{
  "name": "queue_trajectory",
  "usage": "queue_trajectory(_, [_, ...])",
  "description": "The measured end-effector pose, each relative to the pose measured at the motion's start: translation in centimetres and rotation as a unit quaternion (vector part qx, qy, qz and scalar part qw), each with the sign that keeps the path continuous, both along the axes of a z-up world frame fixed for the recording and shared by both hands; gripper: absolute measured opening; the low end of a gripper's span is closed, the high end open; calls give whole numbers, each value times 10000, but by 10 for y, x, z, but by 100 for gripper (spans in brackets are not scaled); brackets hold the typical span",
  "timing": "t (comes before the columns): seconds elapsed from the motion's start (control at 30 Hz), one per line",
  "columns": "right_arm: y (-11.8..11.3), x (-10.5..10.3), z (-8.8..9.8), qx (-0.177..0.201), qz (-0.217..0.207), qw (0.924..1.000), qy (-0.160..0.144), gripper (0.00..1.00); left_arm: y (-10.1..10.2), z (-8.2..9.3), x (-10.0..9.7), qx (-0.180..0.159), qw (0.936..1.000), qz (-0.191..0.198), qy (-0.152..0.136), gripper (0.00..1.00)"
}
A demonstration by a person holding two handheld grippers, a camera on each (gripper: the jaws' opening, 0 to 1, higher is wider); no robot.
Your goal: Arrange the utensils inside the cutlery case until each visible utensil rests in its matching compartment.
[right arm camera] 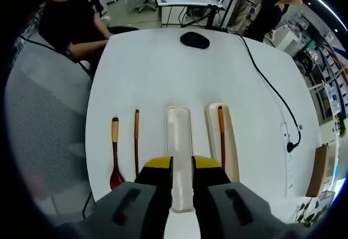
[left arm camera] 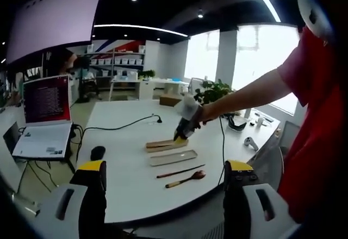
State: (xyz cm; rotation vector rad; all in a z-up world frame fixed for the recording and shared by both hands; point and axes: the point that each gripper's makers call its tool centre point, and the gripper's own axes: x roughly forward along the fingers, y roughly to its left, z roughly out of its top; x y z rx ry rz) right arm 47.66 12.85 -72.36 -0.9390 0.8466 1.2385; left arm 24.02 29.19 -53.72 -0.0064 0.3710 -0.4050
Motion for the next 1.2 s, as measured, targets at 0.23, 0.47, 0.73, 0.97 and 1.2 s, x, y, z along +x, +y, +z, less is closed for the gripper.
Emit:
queue_trajectory(0.23, [3,-8,-2,17,36,10000,48,11,1,-1,-1,-29,10000,50,16,91])
queue_trajectory(0.47, [0,-11,-10,-9,17,9999,106,12,1,-5,-3,-28,9999,76,96,91])
queue_trajectory(0.73, [0,-22,-27,-42,-10,9996,262,11,3,-6,-4,-50,9998,136,152,91])
queue_trajectory(0.97, [1,-34,-39,-87,61,9992,378,12,2,-7,-3,-11,9998,134,173,91])
queue_trajectory(1.2, [3,-41,-47,-103,49,9989,450,11,3,-8,-4,-18,9997,169,171,91])
